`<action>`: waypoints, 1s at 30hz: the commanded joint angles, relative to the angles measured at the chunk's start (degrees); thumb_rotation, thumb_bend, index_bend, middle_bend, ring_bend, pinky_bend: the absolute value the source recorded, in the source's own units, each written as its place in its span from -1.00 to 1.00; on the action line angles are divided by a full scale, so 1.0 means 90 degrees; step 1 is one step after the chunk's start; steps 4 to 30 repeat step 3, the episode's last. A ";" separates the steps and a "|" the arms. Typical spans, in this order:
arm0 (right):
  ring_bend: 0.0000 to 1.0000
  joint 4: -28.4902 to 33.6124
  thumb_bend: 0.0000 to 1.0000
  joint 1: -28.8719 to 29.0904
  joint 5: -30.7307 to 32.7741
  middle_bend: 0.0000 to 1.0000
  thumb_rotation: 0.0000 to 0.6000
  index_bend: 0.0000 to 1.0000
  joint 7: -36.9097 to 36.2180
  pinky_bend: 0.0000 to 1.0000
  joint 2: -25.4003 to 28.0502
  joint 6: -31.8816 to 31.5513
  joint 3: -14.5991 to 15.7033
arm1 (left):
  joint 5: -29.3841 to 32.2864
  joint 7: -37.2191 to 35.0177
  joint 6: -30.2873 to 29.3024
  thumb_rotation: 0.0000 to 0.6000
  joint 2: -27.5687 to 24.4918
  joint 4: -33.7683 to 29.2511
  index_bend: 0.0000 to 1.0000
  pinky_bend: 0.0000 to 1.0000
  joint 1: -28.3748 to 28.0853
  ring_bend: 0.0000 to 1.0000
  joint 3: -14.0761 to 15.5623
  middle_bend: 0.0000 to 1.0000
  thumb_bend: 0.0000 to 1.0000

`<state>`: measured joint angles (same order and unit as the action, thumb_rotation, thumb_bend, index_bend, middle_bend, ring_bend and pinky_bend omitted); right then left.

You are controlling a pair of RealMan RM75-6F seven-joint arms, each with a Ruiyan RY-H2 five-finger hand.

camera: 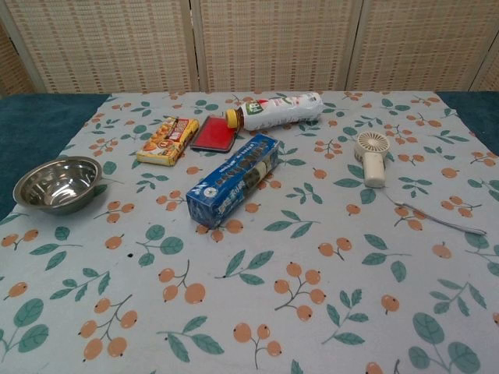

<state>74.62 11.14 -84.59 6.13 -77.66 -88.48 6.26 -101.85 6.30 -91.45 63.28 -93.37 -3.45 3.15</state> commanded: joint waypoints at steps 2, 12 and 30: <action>-0.69 -0.0135 -0.35 -0.0178 -0.0184 -0.36 1.00 -0.77 -0.0017 -0.40 -0.0002 -0.0113 -0.0021 | -0.0007 0.0096 0.0042 1.00 0.0039 0.0005 -0.34 -0.01 -0.0023 -0.25 -0.0007 -0.15 -0.13; -0.70 -0.0114 -0.35 -0.0206 -0.0210 -0.37 1.00 -0.78 0.0010 -0.40 0.0001 -0.0120 -0.0036 | -0.0015 0.0116 0.0035 1.00 0.0051 0.0010 -0.34 -0.01 -0.0016 -0.25 -0.0001 -0.16 -0.13; -0.70 -0.0114 -0.35 -0.0206 -0.0210 -0.37 1.00 -0.78 0.0010 -0.40 0.0001 -0.0120 -0.0036 | -0.0015 0.0116 0.0035 1.00 0.0051 0.0010 -0.34 -0.01 -0.0016 -0.25 -0.0001 -0.16 -0.13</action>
